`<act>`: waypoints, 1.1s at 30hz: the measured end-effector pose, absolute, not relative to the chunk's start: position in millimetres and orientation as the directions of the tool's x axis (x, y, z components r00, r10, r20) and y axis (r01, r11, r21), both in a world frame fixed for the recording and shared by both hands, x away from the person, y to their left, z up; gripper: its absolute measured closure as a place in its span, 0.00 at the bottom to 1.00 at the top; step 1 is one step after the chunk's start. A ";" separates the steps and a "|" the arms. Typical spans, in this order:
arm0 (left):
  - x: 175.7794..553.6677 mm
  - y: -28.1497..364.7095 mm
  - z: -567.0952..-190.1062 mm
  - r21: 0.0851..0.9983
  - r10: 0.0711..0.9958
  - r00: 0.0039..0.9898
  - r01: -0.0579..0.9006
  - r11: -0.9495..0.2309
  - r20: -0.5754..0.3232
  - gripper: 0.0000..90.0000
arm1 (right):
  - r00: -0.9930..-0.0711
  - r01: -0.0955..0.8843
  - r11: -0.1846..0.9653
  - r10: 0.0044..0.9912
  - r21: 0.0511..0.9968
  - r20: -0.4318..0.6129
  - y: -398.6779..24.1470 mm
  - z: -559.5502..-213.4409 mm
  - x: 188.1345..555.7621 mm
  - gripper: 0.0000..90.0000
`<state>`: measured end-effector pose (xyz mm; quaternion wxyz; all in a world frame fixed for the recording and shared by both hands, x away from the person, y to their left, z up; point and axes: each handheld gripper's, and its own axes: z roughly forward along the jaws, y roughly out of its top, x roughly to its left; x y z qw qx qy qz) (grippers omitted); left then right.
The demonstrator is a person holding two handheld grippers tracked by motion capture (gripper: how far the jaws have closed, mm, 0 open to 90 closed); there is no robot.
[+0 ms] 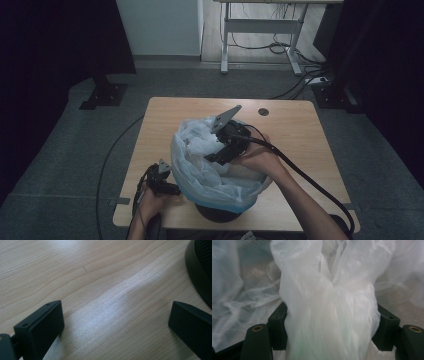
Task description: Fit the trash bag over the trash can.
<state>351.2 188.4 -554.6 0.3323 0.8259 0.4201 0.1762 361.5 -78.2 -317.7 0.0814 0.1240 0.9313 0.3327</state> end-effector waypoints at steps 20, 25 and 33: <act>351.2 188.4 -554.6 0.697 0.811 0.585 0.576 -0.427 0.012 0.00 | -0.964 0.144 0.719 0.256 0.680 -0.066 -92.4 -288.5 343.5 0.21; 351.2 188.4 -554.6 0.697 0.811 0.585 0.576 -0.427 0.012 0.00 | -0.957 0.159 0.701 0.282 0.695 -0.066 -100.4 -280.6 342.7 0.16; 351.2 188.4 -554.6 0.697 0.811 0.585 0.576 -0.427 0.012 0.00 | -0.949 0.152 0.690 0.301 0.708 -0.090 -108.2 -275.7 340.0 0.10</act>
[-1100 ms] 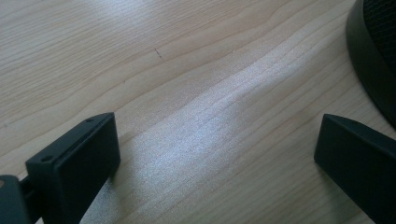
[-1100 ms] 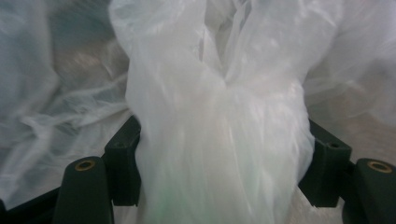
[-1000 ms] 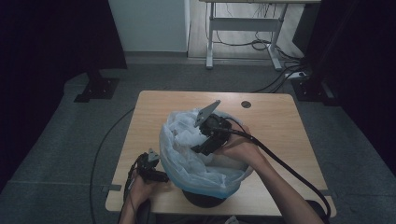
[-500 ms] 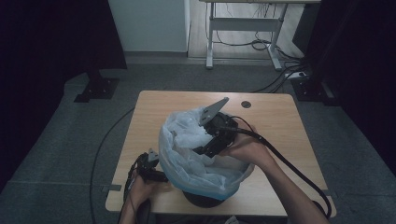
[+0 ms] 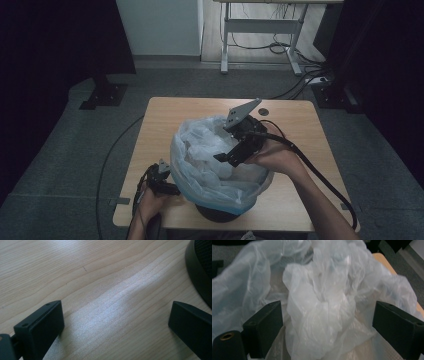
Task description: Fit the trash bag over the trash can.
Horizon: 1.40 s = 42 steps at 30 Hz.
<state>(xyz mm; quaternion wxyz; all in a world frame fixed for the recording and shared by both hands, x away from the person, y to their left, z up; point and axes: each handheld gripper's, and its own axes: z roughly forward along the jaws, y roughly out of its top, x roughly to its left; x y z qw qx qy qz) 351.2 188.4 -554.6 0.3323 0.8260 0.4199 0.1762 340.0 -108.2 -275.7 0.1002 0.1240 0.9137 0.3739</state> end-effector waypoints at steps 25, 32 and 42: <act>351.5 188.4 -554.6 0.697 0.810 0.587 0.576 -0.427 0.012 0.00 | -0.960 0.199 0.825 0.273 0.528 -0.065 -54.4 -328.8 359.7 0.92; 351.6 188.4 -554.6 0.697 0.810 0.587 0.576 -0.427 0.011 0.00 | -0.969 0.184 0.828 0.245 0.530 -0.045 -56.4 -327.0 355.0 0.65; 351.6 188.4 -554.6 0.697 0.809 0.587 0.576 -0.428 0.012 0.00 | -0.948 0.123 0.704 0.293 0.700 -0.128 -62.8 -292.0 347.5 0.41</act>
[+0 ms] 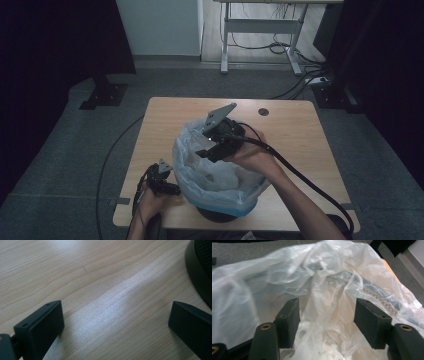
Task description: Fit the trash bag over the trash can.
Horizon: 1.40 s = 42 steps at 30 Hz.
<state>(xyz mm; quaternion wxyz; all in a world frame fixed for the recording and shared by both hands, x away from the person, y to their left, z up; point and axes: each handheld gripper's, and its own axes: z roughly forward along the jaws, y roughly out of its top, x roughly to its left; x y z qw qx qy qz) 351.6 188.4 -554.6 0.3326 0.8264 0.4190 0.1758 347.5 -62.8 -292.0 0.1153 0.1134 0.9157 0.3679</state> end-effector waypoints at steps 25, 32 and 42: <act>351.9 188.5 -554.6 0.697 0.808 0.589 0.575 -0.429 0.011 0.00 | -0.972 0.191 0.874 0.233 0.446 -0.041 -37.6 -335.9 354.3 0.74; 351.9 188.4 -554.6 0.697 0.808 0.589 0.575 -0.428 0.011 0.00 | -0.963 0.159 0.735 0.264 0.659 -0.062 -47.1 -299.3 348.6 0.49; 352.1 188.5 -554.6 0.697 0.808 0.589 0.575 -0.428 0.010 0.00 | -0.954 0.164 0.753 0.286 0.637 -0.093 -31.1 -311.2 360.5 0.93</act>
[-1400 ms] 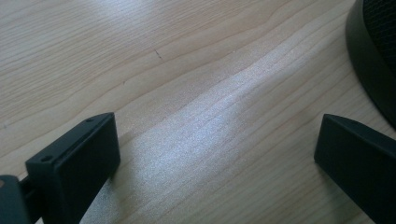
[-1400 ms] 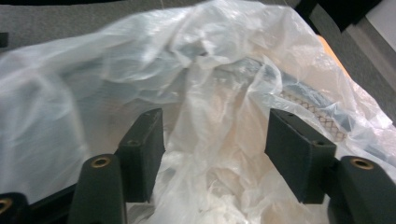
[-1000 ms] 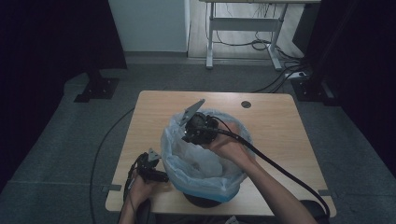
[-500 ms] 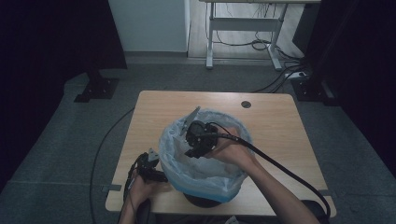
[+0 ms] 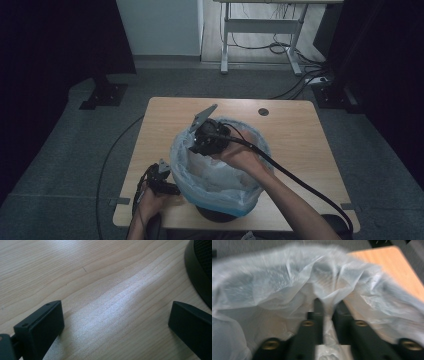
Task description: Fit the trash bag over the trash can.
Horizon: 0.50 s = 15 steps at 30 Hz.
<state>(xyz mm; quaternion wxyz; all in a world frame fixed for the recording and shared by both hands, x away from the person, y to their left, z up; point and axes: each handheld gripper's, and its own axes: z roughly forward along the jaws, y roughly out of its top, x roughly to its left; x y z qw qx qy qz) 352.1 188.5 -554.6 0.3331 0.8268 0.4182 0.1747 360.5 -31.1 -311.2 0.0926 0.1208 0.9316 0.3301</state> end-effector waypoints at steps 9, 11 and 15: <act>352.1 188.4 -554.6 0.697 0.808 0.589 0.575 -0.429 0.011 0.00 | -0.969 0.162 0.847 0.233 0.506 -0.079 -24.7 -327.1 356.5 0.87; 352.1 188.5 -554.6 0.697 0.808 0.589 0.575 -0.428 0.010 0.00 | -0.968 0.165 0.821 0.241 0.547 -0.070 -28.0 -321.7 355.8 0.74; 352.1 188.5 -554.6 0.697 0.808 0.589 0.575 -0.428 0.010 0.00 | -0.966 0.141 0.771 0.244 0.620 -0.084 -38.7 -302.1 352.4 0.62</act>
